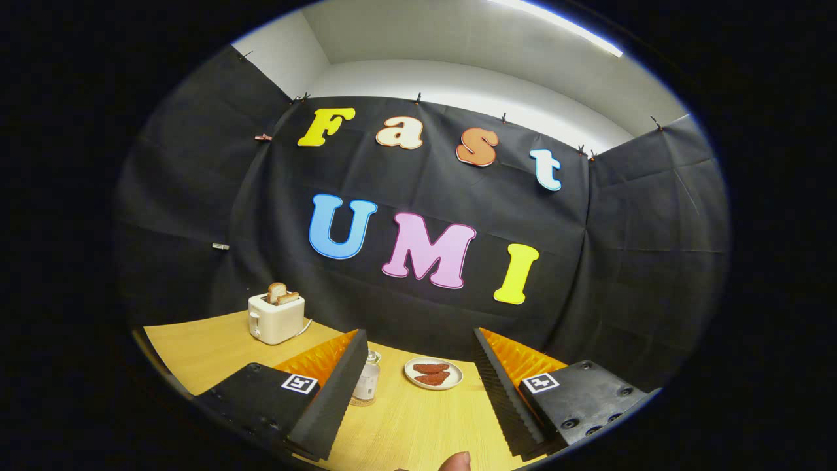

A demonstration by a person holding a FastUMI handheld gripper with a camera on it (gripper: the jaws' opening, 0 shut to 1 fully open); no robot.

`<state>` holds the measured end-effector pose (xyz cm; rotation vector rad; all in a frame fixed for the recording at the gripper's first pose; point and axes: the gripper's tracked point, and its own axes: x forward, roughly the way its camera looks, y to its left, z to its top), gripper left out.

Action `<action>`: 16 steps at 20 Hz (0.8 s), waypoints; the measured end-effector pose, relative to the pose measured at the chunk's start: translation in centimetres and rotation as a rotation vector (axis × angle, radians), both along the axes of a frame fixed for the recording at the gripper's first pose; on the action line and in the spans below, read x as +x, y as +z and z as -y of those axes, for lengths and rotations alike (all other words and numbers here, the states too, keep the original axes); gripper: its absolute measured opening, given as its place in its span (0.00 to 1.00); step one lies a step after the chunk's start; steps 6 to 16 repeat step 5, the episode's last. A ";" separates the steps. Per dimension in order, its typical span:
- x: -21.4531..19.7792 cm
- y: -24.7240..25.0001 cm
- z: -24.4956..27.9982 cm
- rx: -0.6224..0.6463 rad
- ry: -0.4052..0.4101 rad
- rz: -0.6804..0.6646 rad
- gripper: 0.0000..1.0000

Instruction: Take the bottle from table, then pour the juice into the cup, finally place the bottle on the coaster

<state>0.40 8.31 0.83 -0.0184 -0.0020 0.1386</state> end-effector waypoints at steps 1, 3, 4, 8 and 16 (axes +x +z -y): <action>0.2 -0.1 0.2 -0.004 -0.008 0.000 0.97; 0.8 0.0 0.5 -0.006 -0.023 0.016 0.97; 1.0 -0.3 0.1 -0.003 -0.011 0.008 0.97; 1.0 -0.7 -0.3 0.003 0.008 0.002 0.97; 1.0 -0.7 -0.3 0.003 0.008 0.002 0.97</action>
